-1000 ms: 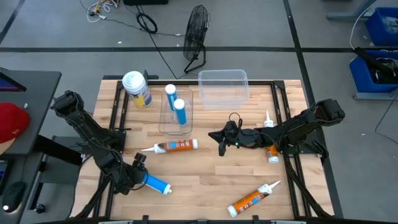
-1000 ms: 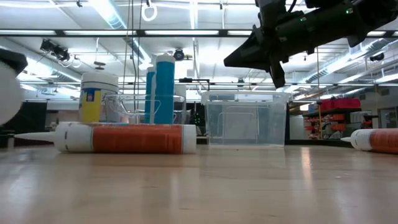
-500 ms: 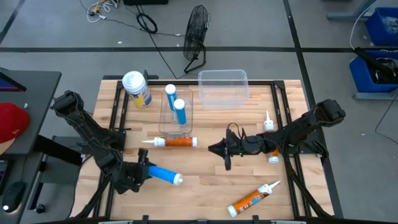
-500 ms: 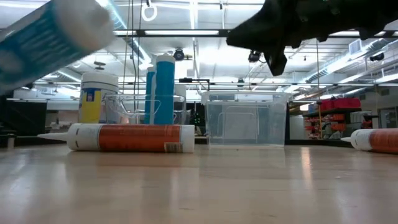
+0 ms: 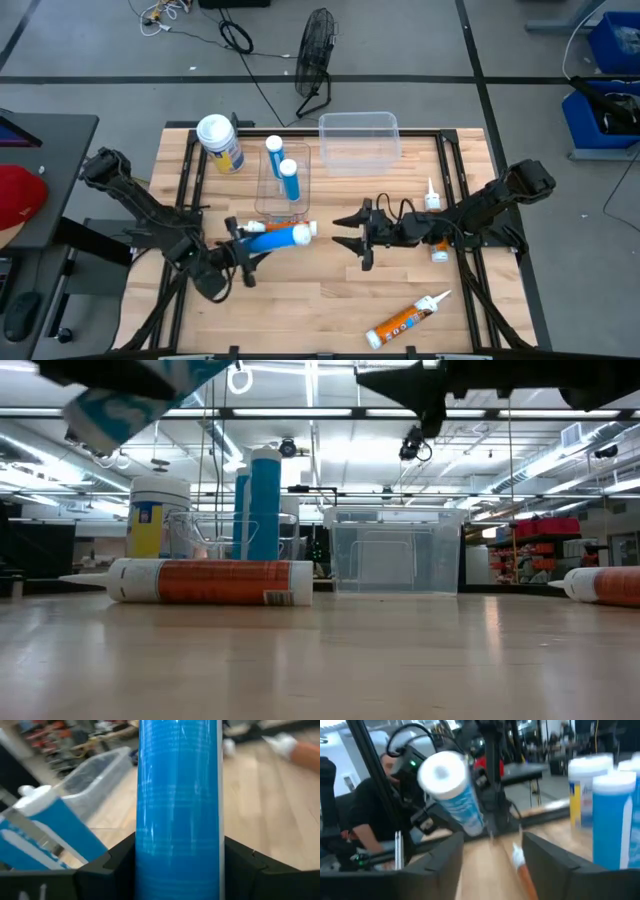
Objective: Pick & place silicon tubes, Sealant and Lysol wipes
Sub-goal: Put the blue sealant into the left transparent bin
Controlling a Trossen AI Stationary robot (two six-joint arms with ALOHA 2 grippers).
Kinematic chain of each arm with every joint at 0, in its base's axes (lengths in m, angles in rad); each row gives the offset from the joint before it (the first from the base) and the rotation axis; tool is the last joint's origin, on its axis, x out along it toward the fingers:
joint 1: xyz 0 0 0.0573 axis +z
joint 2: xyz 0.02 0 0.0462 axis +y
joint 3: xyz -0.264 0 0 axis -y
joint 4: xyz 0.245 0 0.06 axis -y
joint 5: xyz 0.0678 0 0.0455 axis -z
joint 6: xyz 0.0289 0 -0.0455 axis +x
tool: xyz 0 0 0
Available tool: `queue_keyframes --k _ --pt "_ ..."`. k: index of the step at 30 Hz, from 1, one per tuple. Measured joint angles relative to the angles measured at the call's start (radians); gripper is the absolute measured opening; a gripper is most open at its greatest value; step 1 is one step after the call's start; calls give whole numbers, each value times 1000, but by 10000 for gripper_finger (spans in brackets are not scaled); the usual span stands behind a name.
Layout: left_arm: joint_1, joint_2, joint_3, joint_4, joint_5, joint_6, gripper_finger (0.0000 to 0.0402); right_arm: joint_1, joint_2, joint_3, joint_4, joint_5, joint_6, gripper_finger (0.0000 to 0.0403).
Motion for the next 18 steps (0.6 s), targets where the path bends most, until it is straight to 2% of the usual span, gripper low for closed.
queue_keyframes --k 4,9,13,18 --pt "68 0 0 148 -17 83 217 -6 14 69 -19 0 -37 272" --pt "128 0 0 301 9 190 217 -19 93 187 -35 1 -106 321" --pt "155 0 0 348 23 205 217 -36 163 268 -44 4 -154 342" --pt "169 0 0 353 33 201 217 -67 220 339 9 4 -176 347"
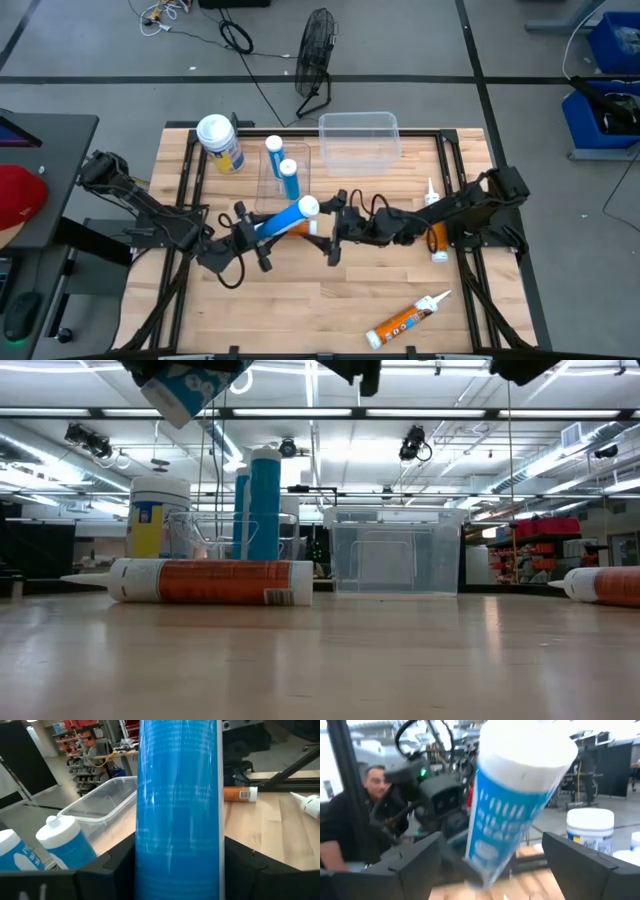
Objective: Pick & place silicon tubes, Sealant and Lysol wipes
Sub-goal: Put the blue sealant into the left transparent bin
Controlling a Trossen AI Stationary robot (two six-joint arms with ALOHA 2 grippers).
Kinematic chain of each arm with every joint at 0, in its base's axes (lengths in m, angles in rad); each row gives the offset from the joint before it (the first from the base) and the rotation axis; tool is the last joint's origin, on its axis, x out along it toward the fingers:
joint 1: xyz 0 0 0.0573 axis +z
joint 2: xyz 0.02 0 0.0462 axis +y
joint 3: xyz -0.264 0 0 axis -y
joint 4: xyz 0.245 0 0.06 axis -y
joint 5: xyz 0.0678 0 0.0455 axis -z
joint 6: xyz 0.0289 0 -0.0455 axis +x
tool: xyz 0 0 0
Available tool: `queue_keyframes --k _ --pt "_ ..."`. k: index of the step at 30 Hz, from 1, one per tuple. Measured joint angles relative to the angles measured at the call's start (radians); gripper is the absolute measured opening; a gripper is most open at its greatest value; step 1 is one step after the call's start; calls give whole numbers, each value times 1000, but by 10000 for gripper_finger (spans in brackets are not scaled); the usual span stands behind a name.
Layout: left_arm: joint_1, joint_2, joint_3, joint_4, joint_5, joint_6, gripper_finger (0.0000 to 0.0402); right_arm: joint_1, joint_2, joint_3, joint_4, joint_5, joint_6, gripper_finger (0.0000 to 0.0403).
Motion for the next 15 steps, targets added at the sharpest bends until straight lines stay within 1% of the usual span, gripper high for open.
queue_keyframes --k 3,10,13,15 --pt "0 0 -1 20 1 9 217 -21 7 7 44 -9 1 347" --pt "5 0 -1 58 10 47 217 -65 6 9 126 -112 69 347" --pt "25 0 -1 77 46 59 217 -69 6 9 138 -121 77 347" --pt "45 0 -1 79 81 60 217 -71 6 9 166 -145 82 347"
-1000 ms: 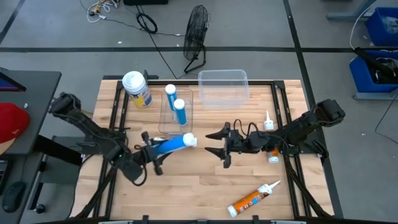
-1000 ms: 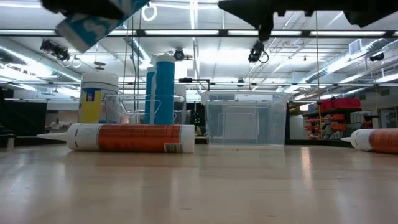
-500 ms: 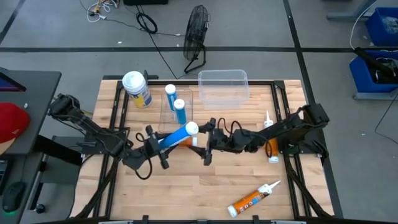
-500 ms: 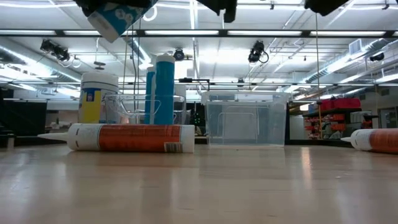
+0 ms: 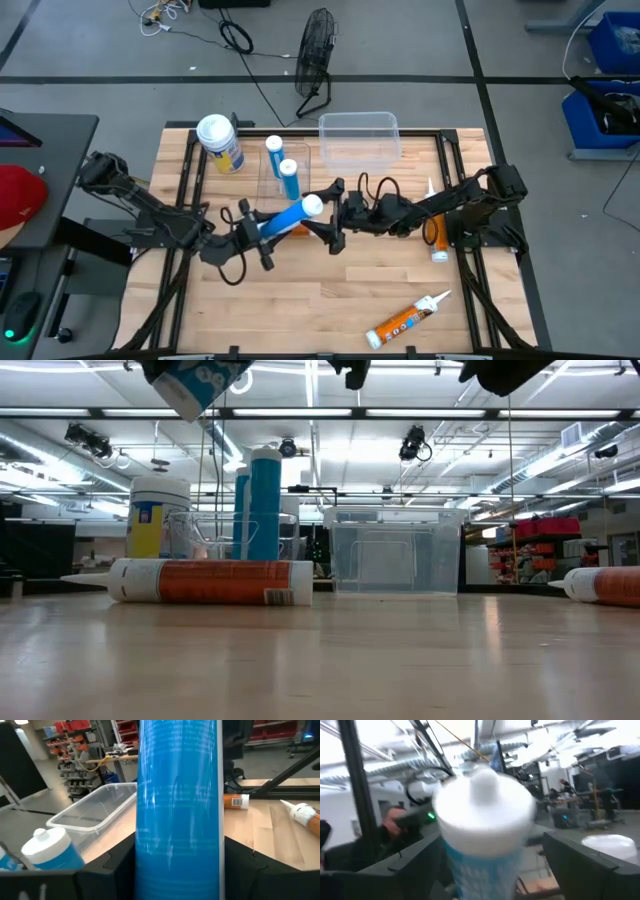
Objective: Pick & place silicon tubes, Sealant and Lysol wipes
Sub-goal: Put the blue sealant into the left transparent bin
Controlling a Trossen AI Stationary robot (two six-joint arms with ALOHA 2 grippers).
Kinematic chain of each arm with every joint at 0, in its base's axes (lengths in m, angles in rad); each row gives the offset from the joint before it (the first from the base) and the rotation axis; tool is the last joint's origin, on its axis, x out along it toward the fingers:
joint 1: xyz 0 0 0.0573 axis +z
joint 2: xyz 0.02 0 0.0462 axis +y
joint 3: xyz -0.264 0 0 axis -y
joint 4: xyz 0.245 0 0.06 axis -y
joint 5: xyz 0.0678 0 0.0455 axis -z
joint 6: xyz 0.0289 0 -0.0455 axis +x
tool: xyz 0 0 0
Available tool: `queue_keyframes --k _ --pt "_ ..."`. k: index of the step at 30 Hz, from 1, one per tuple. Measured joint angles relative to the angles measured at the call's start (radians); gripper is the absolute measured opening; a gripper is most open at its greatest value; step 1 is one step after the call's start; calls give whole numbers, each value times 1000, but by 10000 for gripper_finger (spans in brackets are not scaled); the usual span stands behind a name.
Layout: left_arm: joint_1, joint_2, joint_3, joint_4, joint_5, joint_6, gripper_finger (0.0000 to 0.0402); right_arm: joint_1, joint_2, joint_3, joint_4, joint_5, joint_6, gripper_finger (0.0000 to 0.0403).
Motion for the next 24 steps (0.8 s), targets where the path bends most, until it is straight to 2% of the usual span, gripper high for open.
queue_keyframes --k 5,8,12,17,24 --pt "50 0 0 1 75 -4 217 0 0 18 3 -33 8 344" --pt "63 0 0 8 90 13 217 -1 0 37 -24 -38 5 327" --pt "67 0 0 43 113 32 217 -1 0 50 -34 -46 1 282" --pt "73 0 0 41 112 41 217 -1 -1 50 -47 -29 -17 205" --pt "73 0 0 39 126 40 217 0 -2 50 -59 -20 -17 204"
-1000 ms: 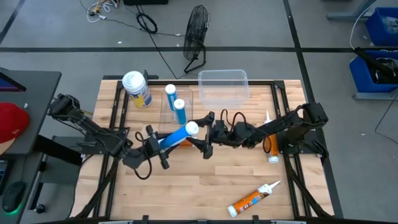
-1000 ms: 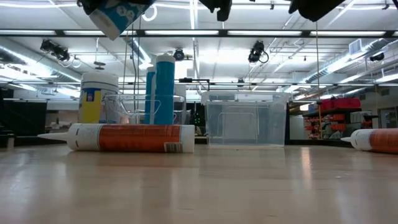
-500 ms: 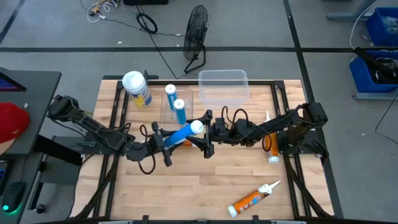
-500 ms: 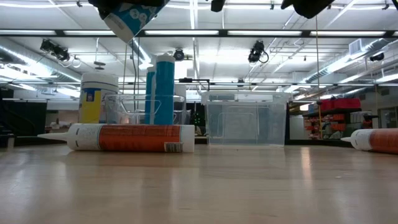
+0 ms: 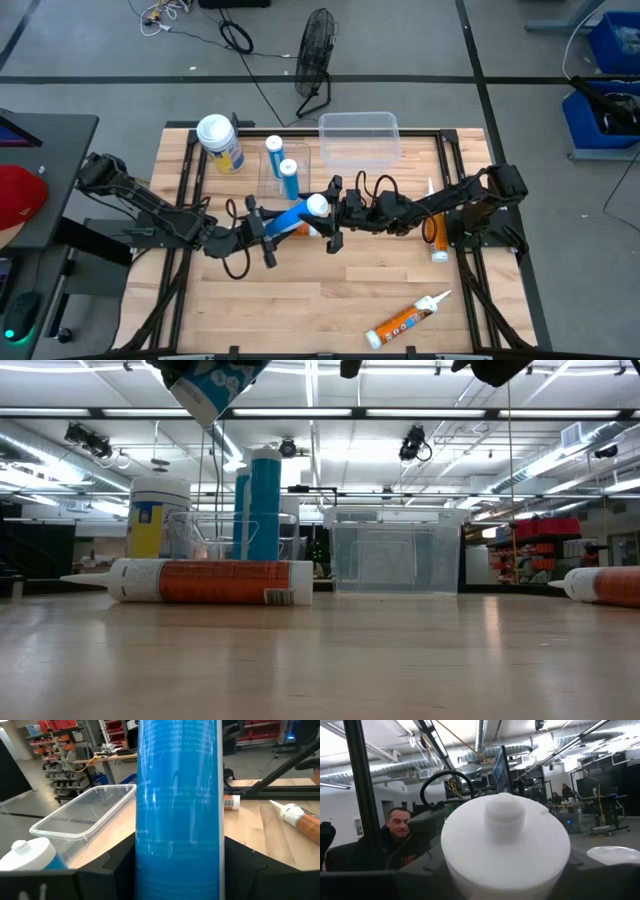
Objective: Pick & place silicon tubes, Sealant and Lysol wipes
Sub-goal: Put the blue sealant into the left transparent bin
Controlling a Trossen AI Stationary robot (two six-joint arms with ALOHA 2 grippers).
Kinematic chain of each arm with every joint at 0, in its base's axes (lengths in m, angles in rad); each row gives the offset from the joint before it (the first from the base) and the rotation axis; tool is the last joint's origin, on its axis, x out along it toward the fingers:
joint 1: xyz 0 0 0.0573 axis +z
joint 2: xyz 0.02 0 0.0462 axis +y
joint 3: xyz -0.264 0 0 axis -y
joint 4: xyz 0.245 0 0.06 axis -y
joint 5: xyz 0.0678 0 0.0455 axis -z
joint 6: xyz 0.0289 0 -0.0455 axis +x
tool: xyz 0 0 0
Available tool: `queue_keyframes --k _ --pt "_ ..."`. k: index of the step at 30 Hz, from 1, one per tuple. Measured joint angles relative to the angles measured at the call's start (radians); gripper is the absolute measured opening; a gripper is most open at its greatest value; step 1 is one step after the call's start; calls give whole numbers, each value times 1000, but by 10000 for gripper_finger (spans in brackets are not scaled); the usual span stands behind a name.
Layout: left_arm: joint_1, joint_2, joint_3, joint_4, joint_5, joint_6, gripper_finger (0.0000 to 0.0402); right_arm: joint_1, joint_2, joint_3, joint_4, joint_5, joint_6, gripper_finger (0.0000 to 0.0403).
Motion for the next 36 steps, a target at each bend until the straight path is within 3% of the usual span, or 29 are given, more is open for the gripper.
queue_keyframes --k 4,9,12,19,25,32,36 --pt "0 0 -1 -2 5 0 224 0 -1 0 -20 0 3 204" --pt "3 0 2 25 33 5 297 -1 5 -2 -118 -6 19 204" --pt "8 -1 2 72 61 6 315 -2 5 -3 -139 3 29 204" --pt "88 -2 2 81 252 -36 306 -8 3 9 -195 -6 34 204" --pt "176 -1 2 71 452 -109 299 -14 3 130 -463 -1 42 204" --pt "206 -1 2 69 491 -119 296 -14 2 214 -600 0 11 204" --pt "203 -1 2 69 492 -114 274 -14 2 214 -623 6 12 204"
